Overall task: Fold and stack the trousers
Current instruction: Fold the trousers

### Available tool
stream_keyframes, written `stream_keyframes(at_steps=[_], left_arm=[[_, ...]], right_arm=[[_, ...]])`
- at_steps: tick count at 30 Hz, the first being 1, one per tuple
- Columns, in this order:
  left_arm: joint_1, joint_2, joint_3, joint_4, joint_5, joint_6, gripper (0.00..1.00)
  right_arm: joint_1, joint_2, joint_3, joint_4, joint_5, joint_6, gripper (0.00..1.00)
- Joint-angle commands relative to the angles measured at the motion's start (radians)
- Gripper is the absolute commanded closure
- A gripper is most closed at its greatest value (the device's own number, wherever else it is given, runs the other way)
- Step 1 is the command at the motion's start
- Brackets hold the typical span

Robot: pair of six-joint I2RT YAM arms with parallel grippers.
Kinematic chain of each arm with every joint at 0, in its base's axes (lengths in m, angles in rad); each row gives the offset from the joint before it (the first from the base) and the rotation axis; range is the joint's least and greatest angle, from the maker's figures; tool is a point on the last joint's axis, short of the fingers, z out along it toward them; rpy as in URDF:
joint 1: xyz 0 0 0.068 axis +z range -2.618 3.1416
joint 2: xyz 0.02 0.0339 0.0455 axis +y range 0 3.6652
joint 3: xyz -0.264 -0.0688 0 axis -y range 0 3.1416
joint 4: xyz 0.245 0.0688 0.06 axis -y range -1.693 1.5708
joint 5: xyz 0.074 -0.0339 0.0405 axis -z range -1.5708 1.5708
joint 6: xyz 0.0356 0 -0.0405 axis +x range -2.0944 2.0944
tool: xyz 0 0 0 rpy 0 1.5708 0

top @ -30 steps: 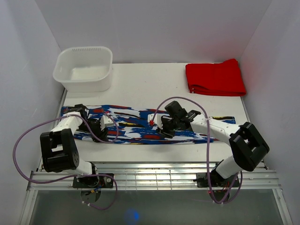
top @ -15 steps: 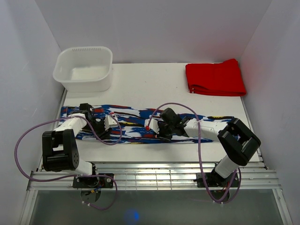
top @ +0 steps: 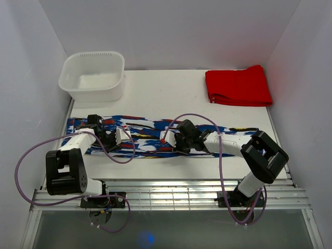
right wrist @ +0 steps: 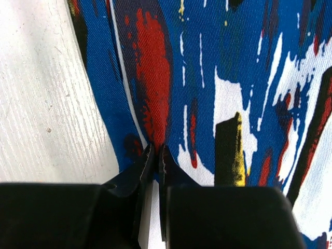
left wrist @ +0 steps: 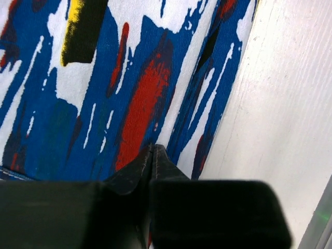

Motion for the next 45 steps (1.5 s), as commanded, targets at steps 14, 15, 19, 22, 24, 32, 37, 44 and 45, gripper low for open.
stream_keyframes(at_steps=[14,15,19,22,24,32,37,44,45], left_arm=[[-0.004,-0.111,0.013,-0.072,0.042,0.041,0.66],[-0.004,-0.114,0.000,-0.063,0.039,0.043,0.63],[-0.005,-0.110,-0.031,0.011,0.021,0.034,0.57],[-0.005,-0.087,-0.042,0.049,0.005,0.021,0.56],[-0.005,-0.068,-0.044,0.059,0.001,0.017,0.57],[-0.007,-0.050,-0.044,0.048,-0.013,0.035,0.80],[-0.007,-0.073,-0.030,-0.018,0.010,0.064,1.00],[-0.007,-0.125,0.010,-0.098,0.042,0.070,1.00],[-0.008,-0.122,0.015,-0.102,0.042,0.072,1.00]], right_arm=[[-0.002,-0.062,0.023,-0.029,-0.017,0.008,0.92],[0.000,-0.061,0.024,-0.030,-0.015,0.010,0.92],[-0.002,-0.081,0.021,-0.030,-0.024,0.018,0.92],[-0.003,-0.103,0.017,-0.030,-0.033,0.022,0.92],[-0.003,-0.108,0.017,-0.032,-0.033,0.022,0.92],[-0.006,-0.095,0.026,-0.036,-0.040,0.025,0.92],[-0.006,-0.074,0.026,-0.046,-0.029,0.022,0.92],[-0.006,-0.049,0.037,-0.066,-0.015,0.030,0.75],[-0.006,-0.046,0.040,-0.067,-0.017,0.031,0.74]])
